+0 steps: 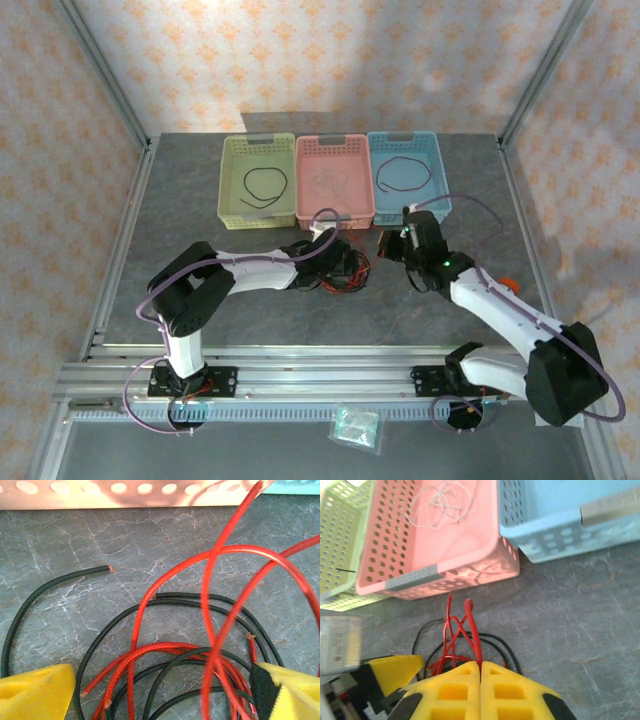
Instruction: Untangle the cables
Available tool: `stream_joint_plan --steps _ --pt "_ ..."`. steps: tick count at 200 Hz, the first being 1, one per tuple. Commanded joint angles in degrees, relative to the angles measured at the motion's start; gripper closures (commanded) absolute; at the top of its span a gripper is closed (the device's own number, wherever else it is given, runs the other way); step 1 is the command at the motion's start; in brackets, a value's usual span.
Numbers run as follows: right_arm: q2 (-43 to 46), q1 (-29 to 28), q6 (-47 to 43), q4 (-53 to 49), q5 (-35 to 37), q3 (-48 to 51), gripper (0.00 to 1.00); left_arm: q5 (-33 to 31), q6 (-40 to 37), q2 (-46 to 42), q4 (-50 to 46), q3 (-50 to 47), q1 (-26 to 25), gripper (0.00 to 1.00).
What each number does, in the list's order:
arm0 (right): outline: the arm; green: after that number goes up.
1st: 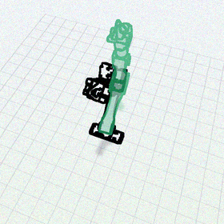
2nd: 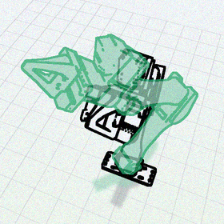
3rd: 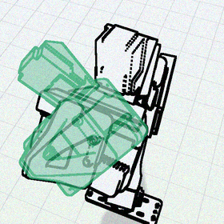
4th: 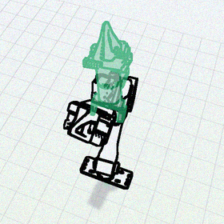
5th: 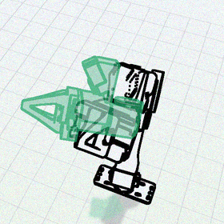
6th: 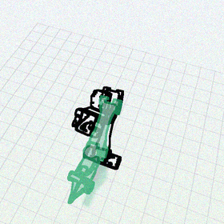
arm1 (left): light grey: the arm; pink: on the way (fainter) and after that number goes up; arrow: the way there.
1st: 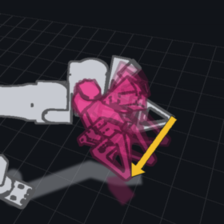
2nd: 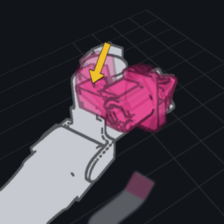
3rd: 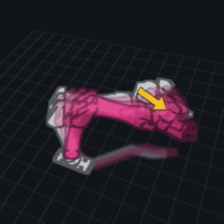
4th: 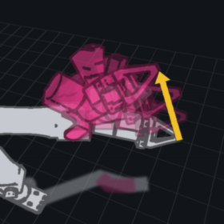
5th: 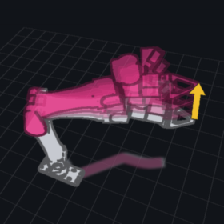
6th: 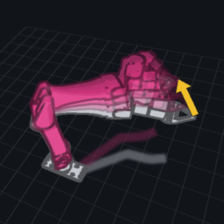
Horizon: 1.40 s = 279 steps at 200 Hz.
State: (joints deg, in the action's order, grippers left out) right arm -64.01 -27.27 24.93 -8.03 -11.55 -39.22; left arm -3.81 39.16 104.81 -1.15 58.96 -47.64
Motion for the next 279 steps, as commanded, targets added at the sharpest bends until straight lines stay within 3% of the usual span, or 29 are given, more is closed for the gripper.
stream_joint_plan --steps 1,156,279 --pt "2.99 0.19 -4.18 -2.72 1.96 -3.75 1.0 -2.21 0.48 0.83 -2.24 0.82 -0.09 0.08" --pt "4.87 0.28 -15.73 -16.6 11.44 -30.73 1.0 -2.95 1.54 0.74 -1.18 -2.75 -0.09 0.08" --pt "3.01 0.28 -20.74 -22.46 18.54 -44.59 1.0 -3.04 2.41 1.04 -1.47 -4.11 -0.09 0.08"
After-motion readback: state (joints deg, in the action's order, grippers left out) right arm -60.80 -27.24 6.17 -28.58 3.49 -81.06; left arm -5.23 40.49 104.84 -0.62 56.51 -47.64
